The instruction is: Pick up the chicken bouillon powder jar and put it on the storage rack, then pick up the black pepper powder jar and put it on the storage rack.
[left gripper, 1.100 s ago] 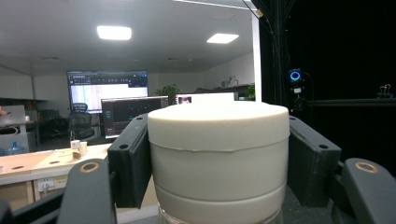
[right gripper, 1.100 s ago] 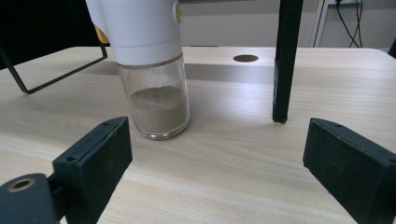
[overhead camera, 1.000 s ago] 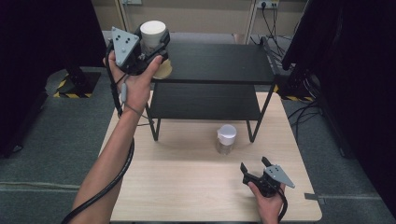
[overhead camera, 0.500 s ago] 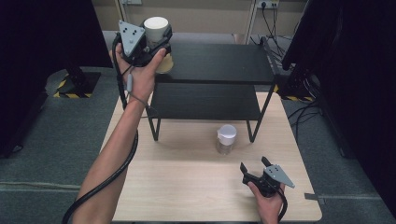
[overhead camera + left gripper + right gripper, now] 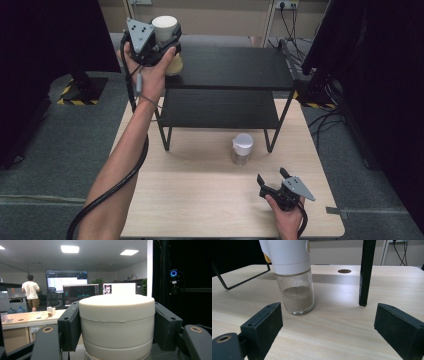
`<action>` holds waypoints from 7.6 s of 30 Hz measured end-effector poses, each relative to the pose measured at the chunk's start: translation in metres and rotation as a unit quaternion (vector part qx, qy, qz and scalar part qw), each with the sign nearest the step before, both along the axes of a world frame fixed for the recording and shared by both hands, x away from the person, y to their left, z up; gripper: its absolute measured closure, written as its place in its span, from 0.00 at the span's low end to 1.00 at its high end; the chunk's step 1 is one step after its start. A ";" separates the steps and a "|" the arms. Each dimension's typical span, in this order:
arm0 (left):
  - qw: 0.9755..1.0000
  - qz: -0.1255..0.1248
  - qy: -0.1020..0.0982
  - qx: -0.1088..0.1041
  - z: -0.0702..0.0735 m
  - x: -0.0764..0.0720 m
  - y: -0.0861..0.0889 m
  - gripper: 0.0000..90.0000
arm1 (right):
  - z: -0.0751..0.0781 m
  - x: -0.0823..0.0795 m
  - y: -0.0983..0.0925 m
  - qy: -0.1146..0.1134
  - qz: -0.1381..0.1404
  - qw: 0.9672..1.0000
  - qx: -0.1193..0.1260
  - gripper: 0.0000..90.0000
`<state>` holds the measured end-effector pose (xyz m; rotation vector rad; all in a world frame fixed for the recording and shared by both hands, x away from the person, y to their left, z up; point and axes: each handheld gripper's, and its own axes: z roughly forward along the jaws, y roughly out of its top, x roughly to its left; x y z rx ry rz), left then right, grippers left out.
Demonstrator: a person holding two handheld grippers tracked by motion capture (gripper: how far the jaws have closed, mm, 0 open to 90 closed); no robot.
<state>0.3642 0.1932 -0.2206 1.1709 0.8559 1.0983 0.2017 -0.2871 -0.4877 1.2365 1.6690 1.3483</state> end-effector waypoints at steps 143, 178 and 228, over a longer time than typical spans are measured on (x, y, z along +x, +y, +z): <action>0.982 -0.092 0.157 0.046 -0.295 -0.121 0.046 0.13 | -0.002 -0.002 0.001 -0.008 -0.001 1.000 -0.002 0.08; 0.980 -0.103 0.163 0.054 -0.292 -0.117 0.048 0.12 | 0.022 0.043 0.030 -0.027 0.050 0.998 -0.014 0.10; 0.980 -0.103 0.162 0.056 -0.293 -0.118 0.047 0.12 | 0.017 0.079 0.064 -0.023 0.046 0.998 -0.023 0.35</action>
